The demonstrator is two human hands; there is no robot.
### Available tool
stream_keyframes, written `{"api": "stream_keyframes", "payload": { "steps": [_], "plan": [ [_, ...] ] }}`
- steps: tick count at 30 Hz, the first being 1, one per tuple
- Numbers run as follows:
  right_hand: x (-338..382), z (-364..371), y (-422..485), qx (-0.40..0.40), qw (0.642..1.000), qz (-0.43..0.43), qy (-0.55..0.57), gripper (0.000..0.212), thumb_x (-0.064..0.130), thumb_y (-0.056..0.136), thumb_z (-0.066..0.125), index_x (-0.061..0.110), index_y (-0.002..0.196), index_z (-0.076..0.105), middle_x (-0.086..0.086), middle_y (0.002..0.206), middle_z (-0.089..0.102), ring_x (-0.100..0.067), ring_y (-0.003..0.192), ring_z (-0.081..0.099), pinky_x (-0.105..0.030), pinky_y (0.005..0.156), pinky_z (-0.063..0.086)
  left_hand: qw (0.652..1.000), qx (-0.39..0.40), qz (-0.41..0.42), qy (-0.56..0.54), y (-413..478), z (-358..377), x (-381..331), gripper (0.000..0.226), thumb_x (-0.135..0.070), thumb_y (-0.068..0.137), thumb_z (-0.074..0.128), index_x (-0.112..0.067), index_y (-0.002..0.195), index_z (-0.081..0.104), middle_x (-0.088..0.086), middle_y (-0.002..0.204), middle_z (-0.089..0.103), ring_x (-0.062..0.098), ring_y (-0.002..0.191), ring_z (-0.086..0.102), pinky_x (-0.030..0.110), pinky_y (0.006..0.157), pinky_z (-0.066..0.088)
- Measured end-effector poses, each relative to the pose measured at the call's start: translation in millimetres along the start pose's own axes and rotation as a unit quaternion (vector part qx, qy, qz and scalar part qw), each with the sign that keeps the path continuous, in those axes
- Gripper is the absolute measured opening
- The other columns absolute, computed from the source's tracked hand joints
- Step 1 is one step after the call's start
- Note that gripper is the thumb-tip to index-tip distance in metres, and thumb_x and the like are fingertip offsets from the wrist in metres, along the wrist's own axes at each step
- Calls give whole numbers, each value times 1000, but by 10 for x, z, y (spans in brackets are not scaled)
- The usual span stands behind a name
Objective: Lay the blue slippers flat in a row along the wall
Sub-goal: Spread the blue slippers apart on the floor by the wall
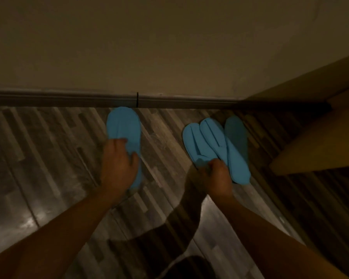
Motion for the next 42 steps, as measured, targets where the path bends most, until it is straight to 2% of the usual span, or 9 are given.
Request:
{"api": "stream_keyframes", "payload": {
  "steps": [4,7,12,18,27,31,35,39,42],
  "plan": [
    [-473,-176,-22,53,995,71,-48,47,26,88,69,7,128,53,-14,127,53,-30,117,52,-42,98,46,982,136,134,10,-692,513,-392,56,-24,94,62,-3,143,44,20,140,54,35,124,56,49,105,51],
    [-523,-189,-62,58,994,76,-54,55,32,86,72,6,131,52,-15,129,53,-31,119,52,-46,100,48,957,209,185,80,-1020,801,-361,69,-40,102,37,-6,160,23,14,169,26,28,157,23,41,127,18],
    [-537,-128,-15,83,990,118,-5,61,33,81,78,5,128,51,-17,126,57,-35,116,57,-53,94,53,925,199,245,212,-1144,924,-207,75,-50,104,25,1,159,22,20,170,20,31,158,19,47,128,22],
    [-481,-38,-3,144,960,153,186,33,27,92,68,6,116,60,-15,119,65,-29,108,64,-49,94,54,919,205,244,232,-1151,960,-190,76,-51,105,22,1,161,14,20,171,14,31,160,13,50,128,23],
    [27,290,-138,205,889,158,379,27,16,92,68,-4,110,67,-15,115,72,-29,106,68,-47,96,55,913,188,287,222,-1326,672,-26,68,-41,101,39,1,154,33,20,162,38,31,151,37,46,124,25],
    [350,466,-167,201,896,141,369,27,15,91,69,-3,112,67,-13,116,71,-27,107,67,-42,96,55,916,184,264,239,-1545,420,346,73,-46,97,44,-2,155,36,17,164,33,31,151,37,46,122,23],
    [534,571,-140,190,912,111,347,12,16,88,73,5,93,68,0,94,69,-6,82,64,-16,67,54,914,192,249,255,-1565,368,358,75,-50,99,44,-3,156,35,16,165,36,30,153,34,47,122,22],
    [589,599,-95,150,956,56,248,27,21,84,78,-3,87,65,-4,81,67,-12,78,62,-29,71,54,911,206,245,258,-1550,346,330,73,-51,100,41,-3,155,38,17,163,39,31,152,37,48,120,23],
    [638,605,-66,134,974,16,182,32,25,82,78,11,66,53,-1,68,59,-8,65,55,-22,57,44,913,213,240,250,-1551,341,319,72,-51,102,37,-4,156,34,17,164,36,31,153,34,51,122,30]
  ]
}}
Point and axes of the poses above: each hand's wrist, its own y-axis towards the middle knuckle, its own z-axis out of the palm, x = y × z, the point moved 4 cm from there along y, towards the middle knuckle
